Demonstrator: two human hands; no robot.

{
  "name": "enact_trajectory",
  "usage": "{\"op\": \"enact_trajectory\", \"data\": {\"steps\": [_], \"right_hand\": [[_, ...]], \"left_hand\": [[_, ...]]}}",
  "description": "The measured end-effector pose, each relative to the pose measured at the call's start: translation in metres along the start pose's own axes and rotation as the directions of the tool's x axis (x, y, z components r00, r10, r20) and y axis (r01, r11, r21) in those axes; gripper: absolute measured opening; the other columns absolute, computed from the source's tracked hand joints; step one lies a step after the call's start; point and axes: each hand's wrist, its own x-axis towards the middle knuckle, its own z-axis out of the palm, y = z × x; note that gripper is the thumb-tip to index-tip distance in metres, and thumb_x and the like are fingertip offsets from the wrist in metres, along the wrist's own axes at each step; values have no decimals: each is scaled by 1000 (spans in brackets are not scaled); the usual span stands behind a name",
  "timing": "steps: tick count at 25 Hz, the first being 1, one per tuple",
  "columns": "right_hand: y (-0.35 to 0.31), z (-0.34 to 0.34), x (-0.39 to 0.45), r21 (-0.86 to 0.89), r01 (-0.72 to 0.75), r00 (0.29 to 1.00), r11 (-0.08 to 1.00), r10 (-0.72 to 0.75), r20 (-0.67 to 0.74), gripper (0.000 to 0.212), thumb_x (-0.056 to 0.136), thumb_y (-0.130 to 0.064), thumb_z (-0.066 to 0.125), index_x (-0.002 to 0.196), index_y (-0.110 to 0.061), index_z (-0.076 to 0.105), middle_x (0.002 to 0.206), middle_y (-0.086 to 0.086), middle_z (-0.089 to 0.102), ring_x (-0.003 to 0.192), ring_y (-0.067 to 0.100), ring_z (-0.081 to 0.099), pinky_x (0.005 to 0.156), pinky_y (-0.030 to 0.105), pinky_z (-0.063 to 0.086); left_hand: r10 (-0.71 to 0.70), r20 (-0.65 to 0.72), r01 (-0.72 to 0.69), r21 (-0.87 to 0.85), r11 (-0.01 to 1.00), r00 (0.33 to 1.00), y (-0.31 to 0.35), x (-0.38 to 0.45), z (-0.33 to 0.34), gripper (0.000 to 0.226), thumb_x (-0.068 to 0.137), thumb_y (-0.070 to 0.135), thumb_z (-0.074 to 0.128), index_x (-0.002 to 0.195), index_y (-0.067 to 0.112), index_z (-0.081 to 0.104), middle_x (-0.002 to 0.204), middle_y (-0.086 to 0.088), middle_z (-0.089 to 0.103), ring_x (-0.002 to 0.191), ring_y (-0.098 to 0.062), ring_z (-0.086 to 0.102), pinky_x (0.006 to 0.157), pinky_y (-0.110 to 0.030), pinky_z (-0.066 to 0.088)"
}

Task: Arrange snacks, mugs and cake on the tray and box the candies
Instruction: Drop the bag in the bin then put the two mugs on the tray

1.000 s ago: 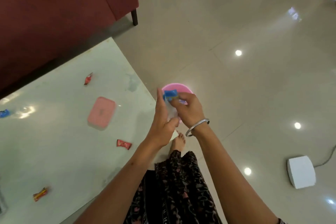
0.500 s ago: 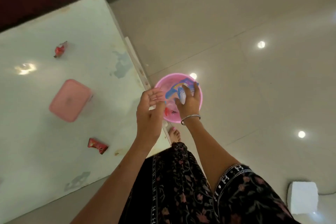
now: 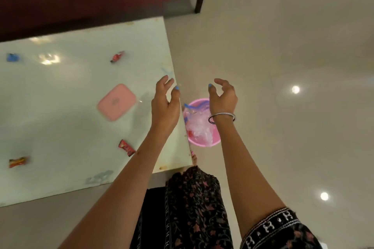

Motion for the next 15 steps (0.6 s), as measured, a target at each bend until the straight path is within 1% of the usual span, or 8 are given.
{"op": "enact_trajectory", "data": {"steps": [2, 3, 4, 5, 7, 9, 12, 15], "right_hand": [[-48, -4, -18, 38, 40, 999, 998, -41, 30, 28, 88, -20, 58, 115, -12, 60, 121, 7, 62, 112, 22, 57, 87, 21, 39], [-70, -5, -29, 47, 74, 996, 996, -77, 49, 29, 89, -20, 58, 116, -11, 59, 120, 6, 63, 111, 21, 58, 86, 21, 40], [-89, -4, -41, 61, 110, 991, 992, -115, 68, 29, 89, -19, 58, 117, -10, 59, 119, 7, 64, 108, 21, 59, 85, 21, 41], [-108, 0, -56, 80, 146, 985, 986, -153, 85, 30, 89, -18, 58, 117, -9, 58, 116, 8, 66, 106, 21, 61, 85, 20, 42], [-140, 9, -88, 86, 214, 968, 973, -223, 112, 30, 89, -18, 57, 118, -10, 57, 111, 10, 68, 103, 20, 63, 83, 18, 43], [-169, 28, -130, 89, 291, 940, 953, -302, 159, 29, 89, -19, 57, 117, -11, 57, 108, 9, 69, 102, 19, 64, 84, 19, 43], [-203, 61, -189, 120, 362, 904, 924, -380, 195, 28, 90, -19, 57, 117, -12, 57, 103, 6, 69, 100, 16, 63, 85, 23, 45], [-230, 110, -260, 132, 425, 862, 895, -445, 243, 28, 90, -20, 56, 117, -13, 56, 104, 9, 70, 98, 14, 62, 81, 13, 40]], "left_hand": [[-9, -50, 10, 30, 999, 999, 24, -2, -23, 44, 96, 24, 42, 139, 17, 32, 140, 4, 49, 114, -6, 51, 87, -10, 32], [-16, -78, 20, 44, 999, 997, 35, -5, -37, 46, 96, 25, 40, 141, 17, 30, 141, 6, 49, 109, -2, 49, 84, -5, 29], [-20, -100, 25, 52, 998, 995, 44, -9, -54, 47, 97, 26, 39, 142, 17, 28, 141, 8, 49, 110, -1, 48, 84, -4, 29], [-13, -129, 20, 50, 999, 992, 52, -13, -75, 47, 97, 26, 37, 142, 16, 28, 140, 8, 49, 116, -5, 48, 90, -8, 31], [9, -203, 1, 45, 999, 979, 64, -24, -121, 42, 97, 26, 37, 138, 15, 38, 139, 4, 51, 128, -14, 45, 104, -21, 34], [38, -283, -26, 47, 999, 958, 67, -39, -177, 37, 97, 25, 36, 132, 16, 47, 139, 0, 50, 129, -17, 45, 102, -21, 31], [53, -356, -53, 11, 999, 933, 61, -65, -257, 36, 97, 25, 37, 132, 17, 45, 139, -2, 49, 126, -15, 46, 97, -19, 34], [39, -427, -77, -72, 994, 903, 35, -100, -348, 36, 97, 24, 40, 132, 17, 43, 134, -4, 53, 122, -16, 49, 98, -23, 38]]}}
